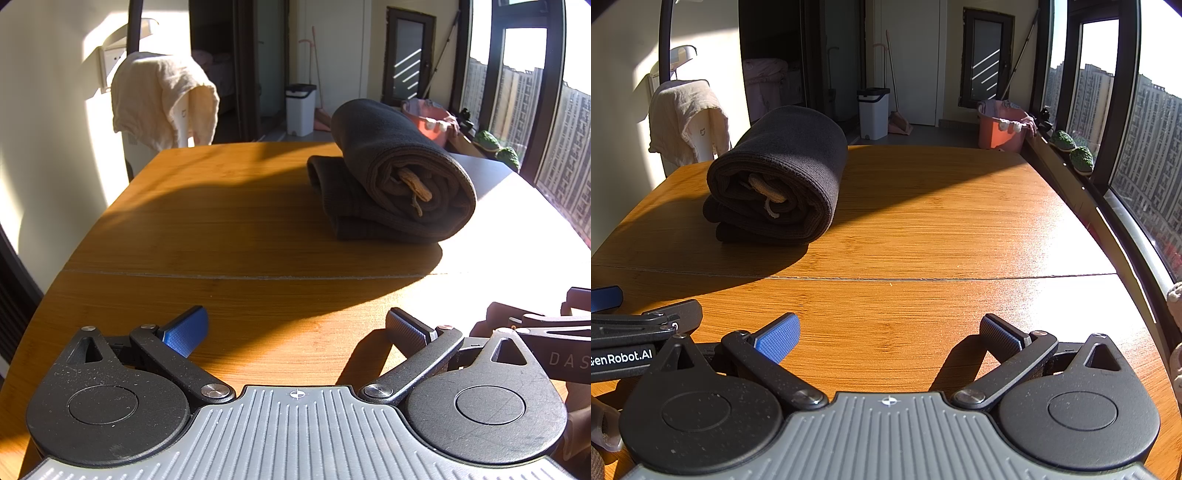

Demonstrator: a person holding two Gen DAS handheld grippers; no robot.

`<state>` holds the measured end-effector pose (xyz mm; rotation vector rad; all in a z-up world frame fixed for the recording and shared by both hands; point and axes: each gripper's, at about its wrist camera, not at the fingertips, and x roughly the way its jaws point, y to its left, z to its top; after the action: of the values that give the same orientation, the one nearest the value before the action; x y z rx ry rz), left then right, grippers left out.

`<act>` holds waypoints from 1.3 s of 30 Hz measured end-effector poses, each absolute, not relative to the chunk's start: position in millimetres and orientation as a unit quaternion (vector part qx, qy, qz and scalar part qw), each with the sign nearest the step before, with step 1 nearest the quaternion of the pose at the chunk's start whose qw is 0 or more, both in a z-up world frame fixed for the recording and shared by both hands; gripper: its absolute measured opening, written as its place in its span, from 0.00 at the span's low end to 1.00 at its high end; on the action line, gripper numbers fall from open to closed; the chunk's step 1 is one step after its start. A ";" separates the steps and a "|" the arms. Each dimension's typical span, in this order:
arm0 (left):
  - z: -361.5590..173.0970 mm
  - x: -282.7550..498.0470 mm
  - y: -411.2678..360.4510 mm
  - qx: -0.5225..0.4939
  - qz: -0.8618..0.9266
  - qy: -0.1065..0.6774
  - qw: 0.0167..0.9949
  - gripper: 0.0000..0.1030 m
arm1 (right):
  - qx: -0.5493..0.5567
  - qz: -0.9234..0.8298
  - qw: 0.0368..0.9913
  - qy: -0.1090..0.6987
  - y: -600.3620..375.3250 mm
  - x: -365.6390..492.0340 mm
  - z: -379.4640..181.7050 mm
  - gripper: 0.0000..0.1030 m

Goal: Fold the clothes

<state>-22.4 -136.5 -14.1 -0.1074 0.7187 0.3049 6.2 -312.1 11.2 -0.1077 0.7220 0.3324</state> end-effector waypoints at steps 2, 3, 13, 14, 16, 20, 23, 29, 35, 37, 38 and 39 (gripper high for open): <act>-14.1 -22.5 -136.5 -0.052 0.149 0.350 0.923 1.00 | -0.052 0.162 0.921 0.351 -311.9 6.2 11.2 1.00; -14.0 -22.4 -136.5 -0.052 0.149 0.350 0.923 1.00 | -0.052 0.162 0.921 0.351 -311.9 6.2 11.2 1.00; -14.1 -22.2 -136.5 -0.051 0.149 0.350 0.923 1.00 | -0.052 0.163 0.920 0.351 -311.2 6.5 11.2 1.00; -14.1 -22.2 -136.6 -0.051 0.150 0.350 0.923 1.00 | -0.053 0.163 0.920 0.351 -311.3 6.5 11.2 1.00; -14.2 -22.1 -136.6 -0.050 0.150 0.350 0.923 1.00 | -0.053 0.164 0.920 0.352 -311.1 6.5 11.2 1.00; -14.4 -22.1 -136.8 -0.049 0.151 0.350 0.923 1.00 | -0.053 0.167 0.920 0.352 -310.9 6.7 11.2 1.00; -14.2 -22.5 -136.4 -0.050 0.151 0.350 0.923 1.00 | -0.054 0.168 0.919 0.352 -310.7 6.9 11.2 1.00; -13.7 -22.1 -135.2 -0.052 0.149 0.352 0.922 1.00 | -0.055 0.170 0.919 0.353 -310.7 7.7 11.2 1.00; -14.3 -21.6 -135.5 -0.052 0.148 0.353 0.922 1.00 | -0.056 0.172 0.918 0.352 -311.1 7.7 11.0 1.00; -14.5 -21.4 -135.5 -0.051 0.146 0.353 0.923 1.00 | -0.056 0.172 0.918 0.352 -311.4 7.5 11.1 1.00; -14.6 -21.2 -135.3 -0.051 0.146 0.353 0.923 1.00 | -0.056 0.173 0.918 0.352 -311.6 7.5 11.1 1.00; -14.6 -21.2 -135.2 -0.051 0.146 0.353 0.923 1.00 | -0.057 0.173 0.918 0.352 -312.0 7.5 11.2 1.00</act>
<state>-21.2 -135.2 -14.6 -0.1045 0.7250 0.2987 7.5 -312.0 11.2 -0.1162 0.7249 0.3559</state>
